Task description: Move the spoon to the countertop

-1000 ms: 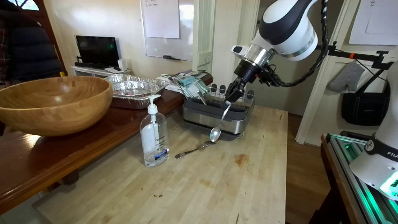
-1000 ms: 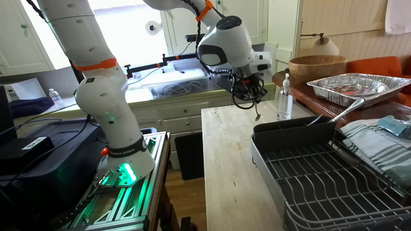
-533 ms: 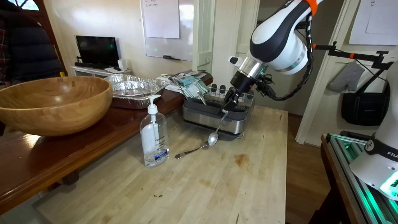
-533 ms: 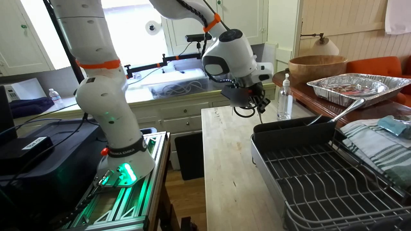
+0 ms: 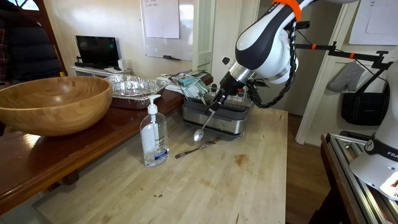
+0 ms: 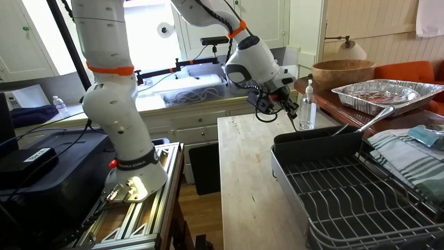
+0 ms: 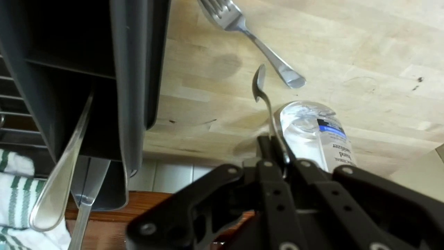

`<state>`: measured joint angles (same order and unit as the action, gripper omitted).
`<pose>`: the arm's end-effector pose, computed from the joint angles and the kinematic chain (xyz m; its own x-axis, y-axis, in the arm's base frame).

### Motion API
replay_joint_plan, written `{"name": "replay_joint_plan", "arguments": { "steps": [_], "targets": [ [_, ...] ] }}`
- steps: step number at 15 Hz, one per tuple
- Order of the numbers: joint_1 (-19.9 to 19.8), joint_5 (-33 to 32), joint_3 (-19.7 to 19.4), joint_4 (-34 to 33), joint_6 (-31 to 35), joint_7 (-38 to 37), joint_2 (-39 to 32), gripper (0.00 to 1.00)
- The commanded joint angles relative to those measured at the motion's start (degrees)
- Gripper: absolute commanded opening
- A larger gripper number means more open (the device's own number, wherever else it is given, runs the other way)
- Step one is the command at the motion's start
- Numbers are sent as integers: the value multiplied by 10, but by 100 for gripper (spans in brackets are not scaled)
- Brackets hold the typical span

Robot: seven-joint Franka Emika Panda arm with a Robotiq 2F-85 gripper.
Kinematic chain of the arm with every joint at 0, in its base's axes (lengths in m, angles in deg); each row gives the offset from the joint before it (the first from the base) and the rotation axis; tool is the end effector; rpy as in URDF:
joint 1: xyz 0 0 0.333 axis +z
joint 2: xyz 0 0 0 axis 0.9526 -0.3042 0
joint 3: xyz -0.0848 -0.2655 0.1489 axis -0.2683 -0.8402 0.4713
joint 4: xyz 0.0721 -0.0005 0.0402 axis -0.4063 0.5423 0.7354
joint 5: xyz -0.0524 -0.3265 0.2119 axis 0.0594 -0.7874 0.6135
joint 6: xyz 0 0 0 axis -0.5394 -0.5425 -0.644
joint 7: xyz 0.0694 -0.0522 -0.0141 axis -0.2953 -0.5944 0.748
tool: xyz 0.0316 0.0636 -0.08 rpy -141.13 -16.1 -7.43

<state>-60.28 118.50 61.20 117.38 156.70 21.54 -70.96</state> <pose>0.5028 0.0681 0.2877 0.8093 0.2067 0.5499 0.2546 -0.9670 -0.0113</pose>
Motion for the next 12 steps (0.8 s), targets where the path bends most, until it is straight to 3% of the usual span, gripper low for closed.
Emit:
{"name": "replay_joint_plan", "arguments": {
  "steps": [1,6,12],
  "targets": [
    [-3,31,23,-45,61,18,-52,1],
    [-23,4,61,-84,117,8,-104,1],
    [-49,-20,97,-99,128,9,-150,1]
  ]
}}
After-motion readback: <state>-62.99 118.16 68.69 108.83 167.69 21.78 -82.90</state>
